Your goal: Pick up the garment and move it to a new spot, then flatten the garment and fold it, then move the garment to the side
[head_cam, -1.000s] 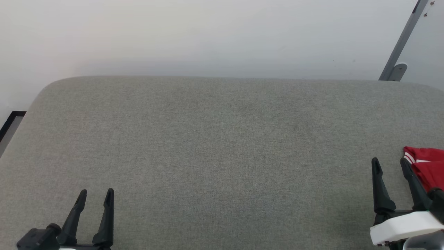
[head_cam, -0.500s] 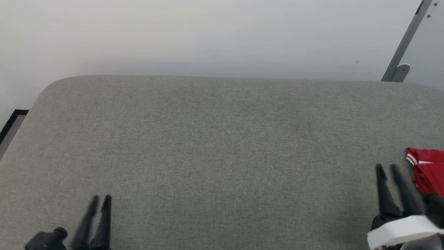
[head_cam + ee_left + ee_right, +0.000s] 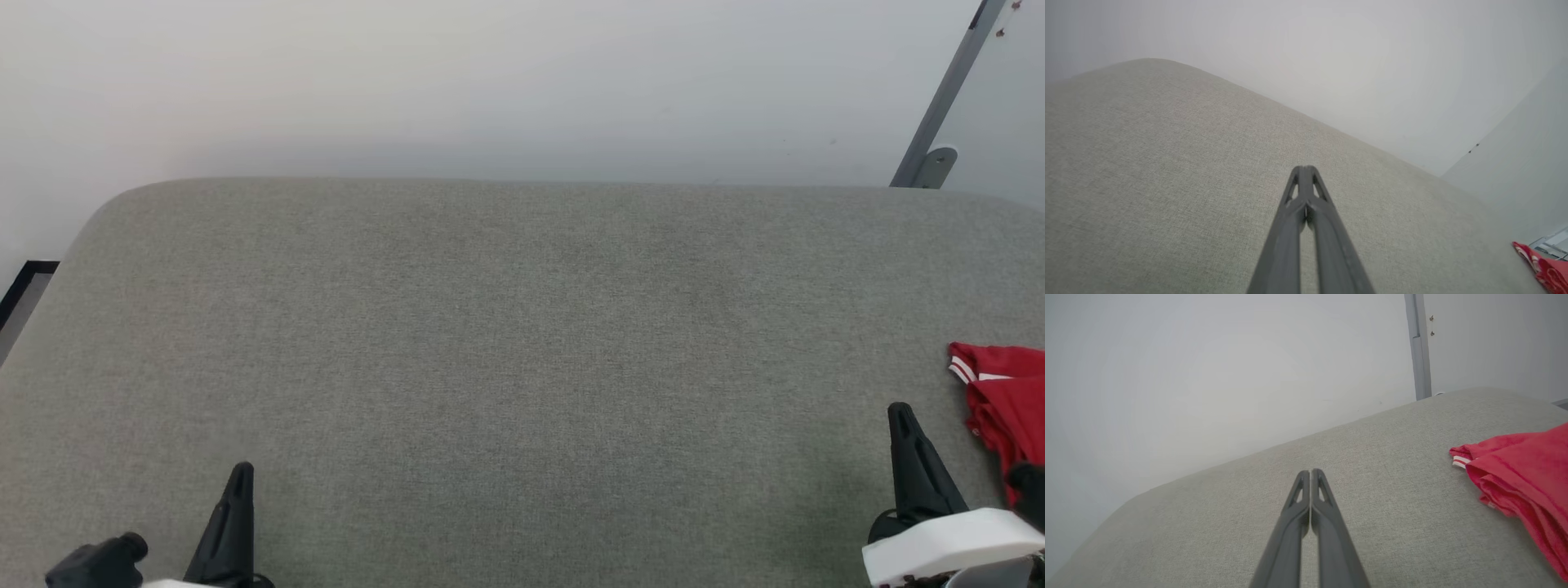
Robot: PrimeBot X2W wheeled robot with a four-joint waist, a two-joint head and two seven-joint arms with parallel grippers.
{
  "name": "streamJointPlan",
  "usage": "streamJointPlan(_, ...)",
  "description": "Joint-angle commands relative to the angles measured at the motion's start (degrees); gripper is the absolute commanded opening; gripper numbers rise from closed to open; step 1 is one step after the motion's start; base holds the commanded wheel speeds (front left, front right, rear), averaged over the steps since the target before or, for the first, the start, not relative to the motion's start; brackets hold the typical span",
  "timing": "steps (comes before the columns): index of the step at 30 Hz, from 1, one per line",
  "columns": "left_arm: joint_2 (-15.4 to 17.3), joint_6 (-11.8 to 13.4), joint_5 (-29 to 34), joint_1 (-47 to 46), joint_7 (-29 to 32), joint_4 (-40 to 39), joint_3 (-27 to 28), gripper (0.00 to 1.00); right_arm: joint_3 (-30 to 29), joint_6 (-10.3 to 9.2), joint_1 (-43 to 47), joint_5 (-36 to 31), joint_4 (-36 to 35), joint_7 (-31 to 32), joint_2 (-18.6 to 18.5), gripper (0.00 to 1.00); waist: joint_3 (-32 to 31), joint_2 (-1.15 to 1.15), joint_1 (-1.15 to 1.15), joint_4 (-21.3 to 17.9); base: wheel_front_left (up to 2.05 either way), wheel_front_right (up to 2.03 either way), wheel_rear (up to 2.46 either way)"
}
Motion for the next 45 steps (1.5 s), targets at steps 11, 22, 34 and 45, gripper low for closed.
streamJointPlan(11, -0.9, 0.0, -9.8, -3.7, 2.8, 0.5, 1.6, 0.0, 0.2, -0.01, -3.0, 11.5, 0.6, 1.9, 0.1, 0.0, 0.1, 0.0, 0.0, -0.6, 0.0, 0.0, 0.0)
streamJointPlan(22, -2.2, 0.0, -17.3, -5.4, 5.0, 1.3, 2.6, 0.0, 0.4, -0.01, -4.1, 20.2, 1.8, 3.4, 0.4, 0.0, 0.2, 0.0, 0.0, -1.1, 0.0, 0.0, 0.0)
streamJointPlan(34, -3.3, 0.1, -23.8, -7.0, 7.1, 2.0, 3.5, 0.0, 0.5, -0.01, -5.1, 27.9, 2.9, 4.8, 0.6, 0.0, 0.3, 0.0, 0.0, -1.7, 0.0, 0.0, 0.0)
streamJointPlan(45, -4.4, 0.1, -29.6, -8.3, 9.0, 2.8, 4.4, 0.0, 0.6, -0.02, -6.1, 34.9, 4.0, 6.0, 0.8, 0.0, 0.4, 0.0, 0.0, -2.2, 0.0, 0.0, 0.0)
